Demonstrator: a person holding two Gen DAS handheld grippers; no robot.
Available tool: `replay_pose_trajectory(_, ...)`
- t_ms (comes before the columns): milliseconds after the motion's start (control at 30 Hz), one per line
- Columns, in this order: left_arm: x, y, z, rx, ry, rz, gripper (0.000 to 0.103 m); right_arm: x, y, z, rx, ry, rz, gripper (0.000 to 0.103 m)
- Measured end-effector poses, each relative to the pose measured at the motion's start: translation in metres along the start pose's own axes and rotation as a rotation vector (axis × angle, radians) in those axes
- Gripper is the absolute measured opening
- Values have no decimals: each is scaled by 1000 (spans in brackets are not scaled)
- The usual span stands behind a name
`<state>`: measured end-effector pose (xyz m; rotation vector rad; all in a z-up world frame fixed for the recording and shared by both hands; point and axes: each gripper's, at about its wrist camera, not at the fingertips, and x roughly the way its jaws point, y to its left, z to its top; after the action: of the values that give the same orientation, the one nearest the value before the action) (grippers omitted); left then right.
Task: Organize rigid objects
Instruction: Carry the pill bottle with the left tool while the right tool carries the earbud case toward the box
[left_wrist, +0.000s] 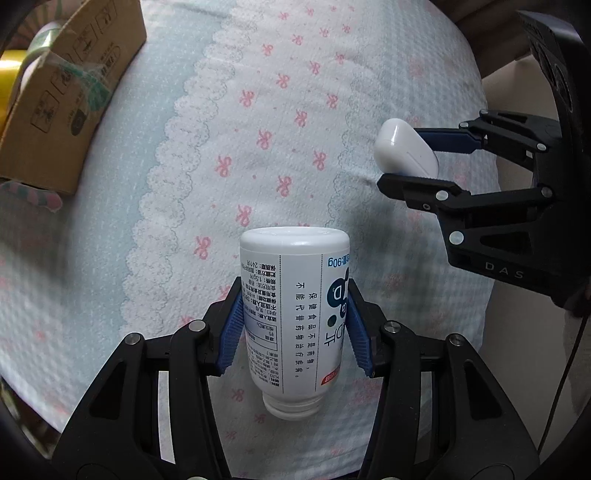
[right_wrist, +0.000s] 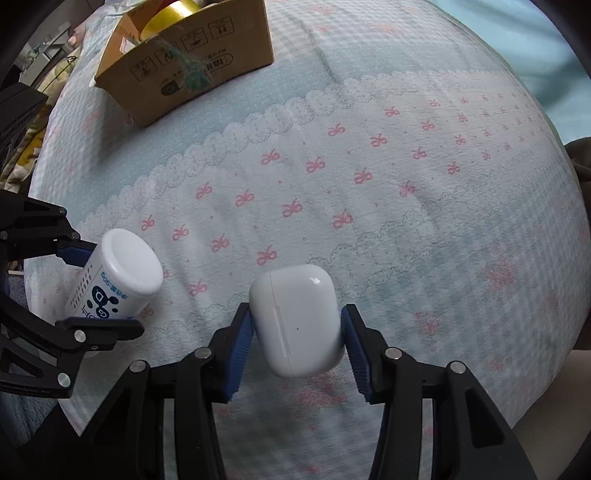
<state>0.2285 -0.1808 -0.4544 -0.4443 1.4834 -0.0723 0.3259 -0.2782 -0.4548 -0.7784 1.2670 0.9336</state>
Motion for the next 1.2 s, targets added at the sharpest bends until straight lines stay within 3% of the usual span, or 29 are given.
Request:
replay_pose_trajectory(267,-88,4,3,20,-106,-3,47,-77,28,9,122,-71,-27,45)
replay_pose_trajectory(500,-172,27,18,49,-187,-24,47,-143,60,19,329,-136,13,45)
replay_pose_trajectory(633,-213,50,24,53,-211,-37,47,-169,84,38,386,-175,-2,45)
replay_pose_trajectory(933,-279,121,45,111,-255,-52,47,-209,130,90,536,-261,-26,45)
replay_pose_trajectory(1067,-299,164,62,127,-257,-58,47,-211,144,118,641,-277,-10,45)
replay_pose_trajectory(1200,-308,210,87,151,-231,-52,47,-201,160,155,704,-252,-48,45)
